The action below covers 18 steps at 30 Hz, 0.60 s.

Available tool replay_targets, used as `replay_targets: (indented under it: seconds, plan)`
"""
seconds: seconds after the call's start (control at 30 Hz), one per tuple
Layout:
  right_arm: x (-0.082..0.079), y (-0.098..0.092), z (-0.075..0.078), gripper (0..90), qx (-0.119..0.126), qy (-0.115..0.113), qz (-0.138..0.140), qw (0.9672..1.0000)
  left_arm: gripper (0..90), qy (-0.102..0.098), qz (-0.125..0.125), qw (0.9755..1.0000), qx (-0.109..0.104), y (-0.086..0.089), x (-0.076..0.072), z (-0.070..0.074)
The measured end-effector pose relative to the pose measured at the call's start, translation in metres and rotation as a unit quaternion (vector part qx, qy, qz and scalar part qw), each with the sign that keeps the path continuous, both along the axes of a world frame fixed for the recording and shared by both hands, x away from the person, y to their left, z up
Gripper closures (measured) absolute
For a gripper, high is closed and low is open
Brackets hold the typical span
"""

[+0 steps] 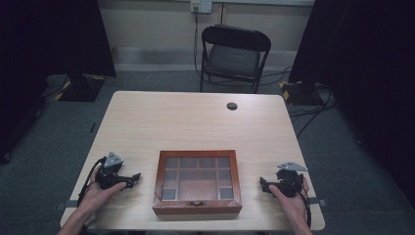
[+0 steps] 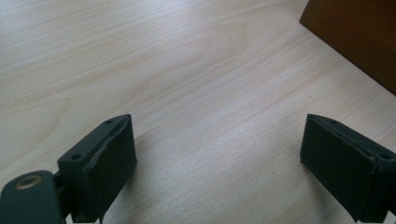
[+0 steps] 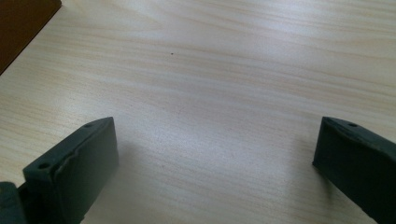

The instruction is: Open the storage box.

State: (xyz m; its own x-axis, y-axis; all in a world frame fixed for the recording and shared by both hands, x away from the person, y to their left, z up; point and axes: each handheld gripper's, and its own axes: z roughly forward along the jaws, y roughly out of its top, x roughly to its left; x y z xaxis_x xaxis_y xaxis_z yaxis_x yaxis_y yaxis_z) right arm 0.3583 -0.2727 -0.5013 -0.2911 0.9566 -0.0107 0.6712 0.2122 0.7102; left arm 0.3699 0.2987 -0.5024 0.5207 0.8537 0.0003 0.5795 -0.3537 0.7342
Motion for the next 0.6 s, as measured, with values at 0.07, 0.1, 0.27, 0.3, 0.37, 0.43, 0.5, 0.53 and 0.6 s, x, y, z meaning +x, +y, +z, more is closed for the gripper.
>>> replay_targets:
  seconds: [0.07,0.1,0.27,0.3,0.37,0.43,0.5,0.53,0.6]
  plan:
    - [0.000,0.000,0.000,0.0,0.000,0.001,-0.003,1.0000,9.7,0.000,0.001,1.0000,-0.001,0.000,0.000,0.000]
    - [0.000,0.000,0.000,0.0,0.000,0.001,-0.003,1.0000,9.7,0.000,0.000,1.0000,0.000,0.000,0.000,0.000]
    - [-0.001,0.001,0.000,0.0,0.002,0.000,-0.004,1.0000,9.7,0.000,0.001,1.0000,-0.001,0.000,0.000,0.000]
    - [-0.001,0.001,0.000,0.3,0.002,0.001,-0.004,1.0000,9.7,0.000,0.000,1.0000,-0.001,0.000,0.000,0.000]
    - [-0.002,0.001,0.002,10.4,0.005,0.002,-0.003,1.0000,9.7,0.000,0.001,1.0000,0.000,0.000,0.000,0.000]
    - [-0.003,0.001,0.006,18.8,0.010,-0.001,0.006,0.9999,9.7,0.000,0.001,1.0000,-0.001,0.000,0.000,0.000]
    - [-0.002,0.001,0.009,22.5,0.033,0.011,0.015,0.9993,9.7,0.000,0.001,1.0000,-0.001,0.000,0.000,0.000]
    - [-0.002,0.001,0.011,29.2,0.035,0.014,0.025,0.9990,9.7,0.001,0.000,1.0000,0.000,0.000,0.000,0.000]
    - [-0.003,0.002,0.017,31.0,0.054,0.020,0.046,0.9973,9.7,0.000,0.001,1.0000,-0.001,0.000,0.000,0.000]
